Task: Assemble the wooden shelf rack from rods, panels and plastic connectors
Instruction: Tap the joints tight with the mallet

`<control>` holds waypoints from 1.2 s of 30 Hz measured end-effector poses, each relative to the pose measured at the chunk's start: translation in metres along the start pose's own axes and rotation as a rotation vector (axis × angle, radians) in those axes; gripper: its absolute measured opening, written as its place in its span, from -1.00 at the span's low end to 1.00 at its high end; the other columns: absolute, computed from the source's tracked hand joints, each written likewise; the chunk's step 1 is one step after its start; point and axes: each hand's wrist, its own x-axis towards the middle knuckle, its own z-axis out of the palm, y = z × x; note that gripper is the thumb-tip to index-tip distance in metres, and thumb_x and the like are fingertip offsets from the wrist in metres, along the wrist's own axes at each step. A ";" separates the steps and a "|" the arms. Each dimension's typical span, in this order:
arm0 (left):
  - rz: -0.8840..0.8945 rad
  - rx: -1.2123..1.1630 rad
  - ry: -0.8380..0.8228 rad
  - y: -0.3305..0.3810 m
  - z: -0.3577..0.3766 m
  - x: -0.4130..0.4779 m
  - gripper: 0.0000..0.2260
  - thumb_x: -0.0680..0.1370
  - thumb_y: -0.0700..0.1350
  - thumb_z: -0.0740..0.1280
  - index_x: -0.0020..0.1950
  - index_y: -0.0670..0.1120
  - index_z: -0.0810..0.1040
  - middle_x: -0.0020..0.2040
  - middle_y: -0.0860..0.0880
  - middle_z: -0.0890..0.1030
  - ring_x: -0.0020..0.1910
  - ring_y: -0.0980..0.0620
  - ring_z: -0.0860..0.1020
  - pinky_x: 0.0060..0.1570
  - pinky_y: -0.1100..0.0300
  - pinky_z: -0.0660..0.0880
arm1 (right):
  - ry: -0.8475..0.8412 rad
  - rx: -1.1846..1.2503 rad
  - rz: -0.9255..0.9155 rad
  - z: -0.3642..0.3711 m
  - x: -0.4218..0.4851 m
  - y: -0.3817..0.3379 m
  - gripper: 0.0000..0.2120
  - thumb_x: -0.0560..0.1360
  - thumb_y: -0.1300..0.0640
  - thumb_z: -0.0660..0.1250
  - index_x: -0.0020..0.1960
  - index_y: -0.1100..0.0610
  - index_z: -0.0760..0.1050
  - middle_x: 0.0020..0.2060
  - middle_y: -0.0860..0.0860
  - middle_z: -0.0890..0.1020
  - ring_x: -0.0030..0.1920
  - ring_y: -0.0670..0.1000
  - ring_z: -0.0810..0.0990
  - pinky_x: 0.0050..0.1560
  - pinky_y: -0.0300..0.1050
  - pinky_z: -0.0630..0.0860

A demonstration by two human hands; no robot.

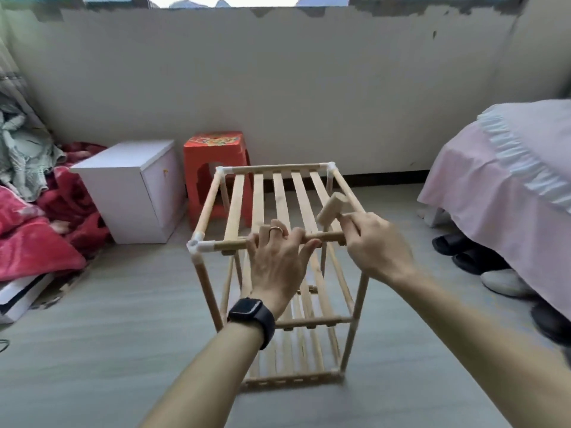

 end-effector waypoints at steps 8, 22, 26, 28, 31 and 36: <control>0.051 -0.114 0.358 -0.050 -0.027 -0.021 -0.45 0.40 0.01 0.38 0.38 -0.04 0.40 0.39 -0.08 0.35 0.31 -0.07 0.38 0.15 0.04 0.29 | 0.099 -0.092 0.005 0.024 -0.003 0.023 -0.69 0.72 -0.10 -0.03 0.12 -0.05 0.46 -0.07 -0.05 0.54 -0.19 0.15 0.58 -0.24 0.06 0.52; -0.446 -0.718 -0.190 -0.115 -0.009 -0.077 -0.65 0.64 0.36 -0.05 -0.03 0.21 0.41 -0.19 0.11 0.60 -0.26 0.14 0.58 -0.26 0.03 0.58 | -0.255 0.054 -0.456 0.034 -0.014 -0.123 -0.71 0.72 -0.10 -0.01 -0.08 -0.08 0.38 -0.34 -0.09 0.57 -0.37 -0.07 0.54 -0.31 -0.06 0.53; -0.419 -0.686 -0.181 -0.113 -0.009 -0.077 -0.74 0.69 0.25 -0.02 0.02 0.18 0.38 -0.18 0.11 0.60 -0.27 0.02 0.59 -0.23 -0.11 0.59 | -0.322 -0.185 -0.572 0.037 -0.005 -0.145 -0.77 0.73 0.00 0.01 0.02 0.00 0.40 -0.37 -0.05 0.52 -0.43 -0.03 0.50 -0.43 -0.14 0.37; -0.414 -0.700 -0.180 -0.115 -0.010 -0.077 -0.73 0.69 0.23 -0.01 0.03 0.14 0.39 -0.20 0.13 0.58 -0.30 0.02 0.58 -0.25 -0.12 0.58 | -0.274 -0.214 -0.616 0.035 -0.003 -0.153 -0.77 0.73 0.02 0.01 0.02 0.03 0.40 -0.40 -0.05 0.50 -0.45 -0.02 0.47 -0.45 -0.07 0.41; -0.412 -0.706 -0.200 -0.117 -0.010 -0.077 -0.70 0.69 0.23 -0.01 0.06 0.11 0.41 -0.18 0.14 0.59 -0.28 0.09 0.59 -0.24 -0.03 0.60 | 0.016 -0.037 -0.669 0.032 -0.001 -0.162 -0.75 0.74 0.03 0.04 0.00 0.10 0.41 -0.46 -0.08 0.43 -0.53 -0.06 0.41 -0.55 -0.09 0.33; -0.404 -0.675 -0.209 -0.117 -0.006 -0.077 -0.75 0.71 0.15 0.01 0.06 0.09 0.41 -0.20 0.18 0.56 -0.26 0.16 0.57 -0.23 0.03 0.58 | -0.247 -0.406 -0.695 0.040 -0.010 -0.162 -0.88 0.71 0.15 0.06 0.06 0.06 0.35 -0.40 -0.04 0.45 -0.49 0.01 0.41 -0.51 -0.08 0.30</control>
